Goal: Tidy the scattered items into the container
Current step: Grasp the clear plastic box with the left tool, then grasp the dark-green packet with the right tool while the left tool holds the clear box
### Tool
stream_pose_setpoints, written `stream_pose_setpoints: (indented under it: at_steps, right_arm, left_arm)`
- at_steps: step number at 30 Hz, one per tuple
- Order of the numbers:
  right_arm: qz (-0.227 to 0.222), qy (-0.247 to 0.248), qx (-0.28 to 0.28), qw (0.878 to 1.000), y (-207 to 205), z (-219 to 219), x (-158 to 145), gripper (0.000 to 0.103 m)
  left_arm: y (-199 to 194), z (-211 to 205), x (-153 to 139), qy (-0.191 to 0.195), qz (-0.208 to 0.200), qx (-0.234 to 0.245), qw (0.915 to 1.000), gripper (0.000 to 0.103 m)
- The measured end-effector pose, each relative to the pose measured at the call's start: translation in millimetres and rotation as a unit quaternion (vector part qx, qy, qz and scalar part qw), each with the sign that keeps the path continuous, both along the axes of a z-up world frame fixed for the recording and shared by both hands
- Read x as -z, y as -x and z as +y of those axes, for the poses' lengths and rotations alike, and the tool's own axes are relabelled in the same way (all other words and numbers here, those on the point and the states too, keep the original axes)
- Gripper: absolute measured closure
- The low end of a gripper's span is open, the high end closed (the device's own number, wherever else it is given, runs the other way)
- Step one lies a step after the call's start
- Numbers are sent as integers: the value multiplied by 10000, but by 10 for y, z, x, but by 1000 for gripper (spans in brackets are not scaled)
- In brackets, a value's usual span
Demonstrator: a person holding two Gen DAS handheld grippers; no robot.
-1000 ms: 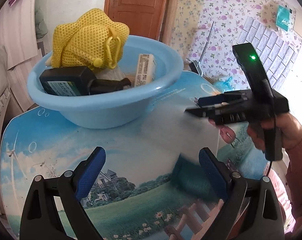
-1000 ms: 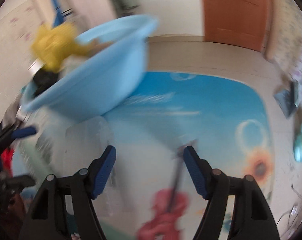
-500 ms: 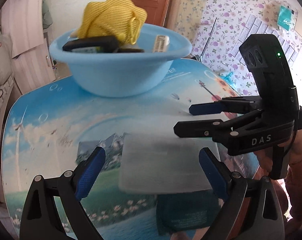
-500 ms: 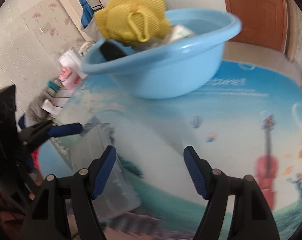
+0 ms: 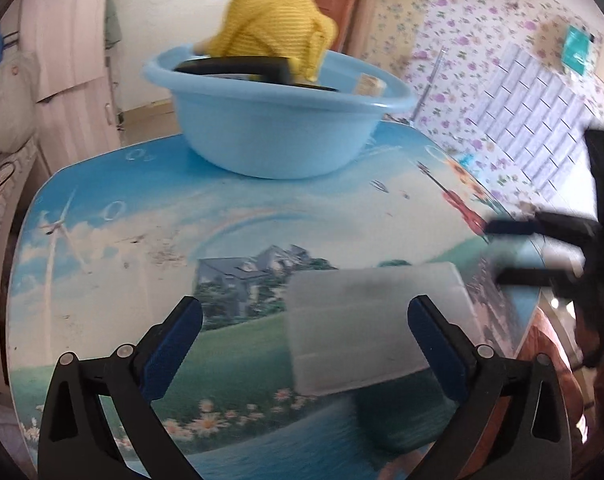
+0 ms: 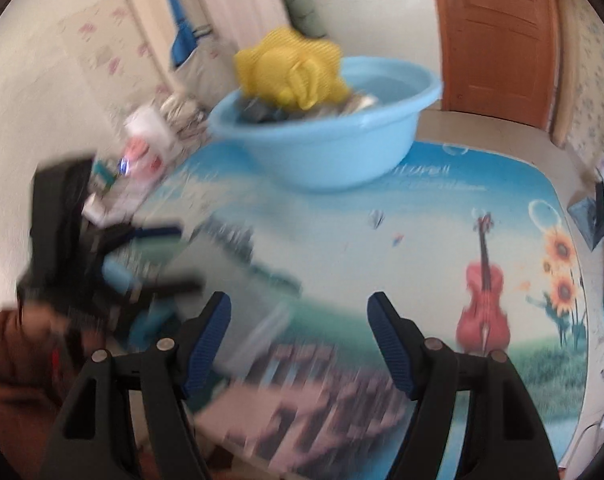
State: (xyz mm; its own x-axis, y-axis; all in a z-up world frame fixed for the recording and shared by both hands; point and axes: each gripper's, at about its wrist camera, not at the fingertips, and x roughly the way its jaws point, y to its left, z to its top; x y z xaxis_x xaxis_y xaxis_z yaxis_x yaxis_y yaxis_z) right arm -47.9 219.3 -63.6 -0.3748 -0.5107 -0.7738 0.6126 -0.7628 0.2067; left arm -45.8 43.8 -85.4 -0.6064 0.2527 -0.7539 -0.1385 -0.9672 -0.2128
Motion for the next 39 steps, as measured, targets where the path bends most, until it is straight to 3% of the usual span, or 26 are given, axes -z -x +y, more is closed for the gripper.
stream_pose_setpoints:
  at_steps: [6,10,17,24,25,26,27,28,34,39]
  right_arm:
    - [16,-513,-344,9981,-215,-180,172,32]
    - [-35,-601,-19,9982,-57,-196,241,32]
    - [-28,-591,765,9953,358,-173,282,32]
    - [3,-518,508,9974,460,-451,300,32]
    - [31,-527,485,9974,453,-479,293,32]
    - [47,-510,471,9976,442,-489,281,32]
    - [56,-482,457,9978,428,-487,272,32]
    - [76,-456,439,9980,410,-474,254,32]
    - [215,-252,431,9985,262,-321,121,32]
    - [356,-156,-63,9992,-46,-311,75,32]
  left_arm:
    - [-37,-70,-49,227,71,-52,9997,1]
    - [-82,-51,-106,277,206,271,9990,1]
    - [-63,-1,-36,363,75,522,9979,0]
    - [9,167,13,577,42,887,9944,0]
    - [24,171,21,558,18,896,9944,2]
    - [33,174,27,532,0,905,9945,14]
    - [39,168,31,516,-23,902,9946,39]
    - [40,157,37,607,-19,827,9947,42]
    - [-23,7,12,566,-34,591,9966,42]
    - [-153,-150,-4,557,-68,324,9979,42]
